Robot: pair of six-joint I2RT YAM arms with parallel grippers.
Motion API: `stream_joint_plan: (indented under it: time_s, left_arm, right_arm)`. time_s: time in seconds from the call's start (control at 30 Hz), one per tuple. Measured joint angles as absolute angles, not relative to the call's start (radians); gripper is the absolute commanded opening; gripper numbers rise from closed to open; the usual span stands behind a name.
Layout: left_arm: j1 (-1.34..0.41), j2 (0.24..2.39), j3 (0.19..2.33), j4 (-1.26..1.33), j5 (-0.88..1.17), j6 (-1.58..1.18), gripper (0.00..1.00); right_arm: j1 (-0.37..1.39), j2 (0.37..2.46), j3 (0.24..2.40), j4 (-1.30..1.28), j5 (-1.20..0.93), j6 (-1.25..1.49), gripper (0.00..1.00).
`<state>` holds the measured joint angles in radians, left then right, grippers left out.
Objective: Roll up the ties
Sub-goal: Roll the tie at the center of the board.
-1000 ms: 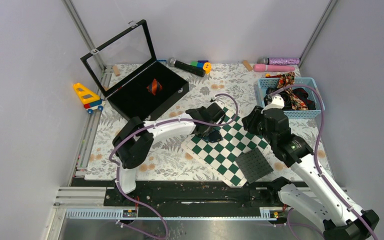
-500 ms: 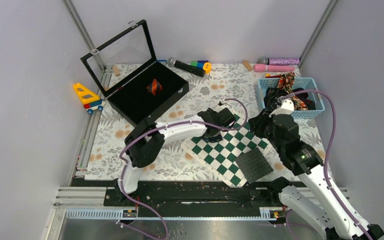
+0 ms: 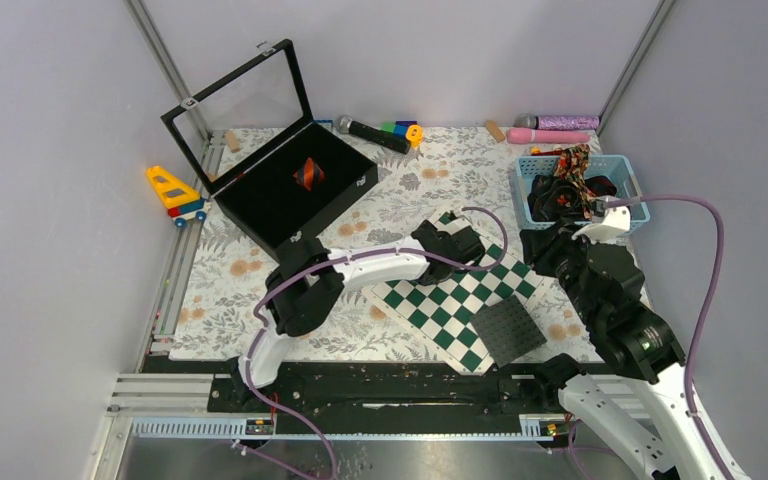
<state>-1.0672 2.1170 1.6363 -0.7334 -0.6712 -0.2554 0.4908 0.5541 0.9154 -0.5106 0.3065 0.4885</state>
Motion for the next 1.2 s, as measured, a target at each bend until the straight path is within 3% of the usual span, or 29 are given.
stream_joint_plan:
  time_s: [0.37, 1.2]
  left_arm:
    - [-1.113, 2.167, 1.752, -0.786, -0.659, -0.266, 0.60]
    - [-1.129, 2.167, 1.754, -0.798, -0.564, -0.307, 0.61]
  right_arm:
    - [0.491, 0.530, 0.918, -0.550, 0.327, 0.474, 0.39]
    - [0.491, 0.522, 0.936, -0.556, 0.331, 0.472, 0.37]
